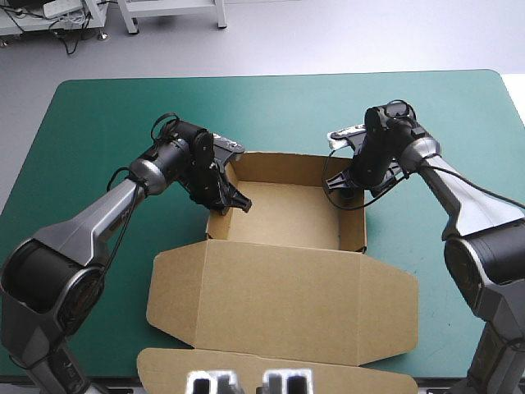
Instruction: Fold the box
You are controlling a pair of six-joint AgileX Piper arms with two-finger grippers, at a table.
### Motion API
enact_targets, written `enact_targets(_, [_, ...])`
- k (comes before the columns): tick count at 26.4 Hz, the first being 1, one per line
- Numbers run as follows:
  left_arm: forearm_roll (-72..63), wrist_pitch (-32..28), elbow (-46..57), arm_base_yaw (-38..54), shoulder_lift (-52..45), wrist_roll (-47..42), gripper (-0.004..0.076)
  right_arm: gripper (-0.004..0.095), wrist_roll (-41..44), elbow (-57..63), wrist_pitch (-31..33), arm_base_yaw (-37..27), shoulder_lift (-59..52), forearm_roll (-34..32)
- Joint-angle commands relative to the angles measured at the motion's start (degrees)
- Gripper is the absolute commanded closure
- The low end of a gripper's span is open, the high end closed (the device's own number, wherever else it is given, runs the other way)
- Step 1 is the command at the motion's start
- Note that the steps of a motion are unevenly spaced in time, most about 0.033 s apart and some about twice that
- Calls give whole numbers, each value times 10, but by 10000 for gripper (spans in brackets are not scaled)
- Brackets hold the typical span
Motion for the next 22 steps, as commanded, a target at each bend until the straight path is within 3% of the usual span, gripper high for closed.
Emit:
enact_targets(1, [7,39,-35,-2,-27,-3,421,248,-2,-17,13,-3,-43,7])
enact_targets(8, [38,50,-120,-2,-27,-1,405,247,-4,-19,13,-3,-100,7])
enact_targets(22, [117,50,-164,-2,-27,3,405,248,-9,-19,13,-3,-136,27])
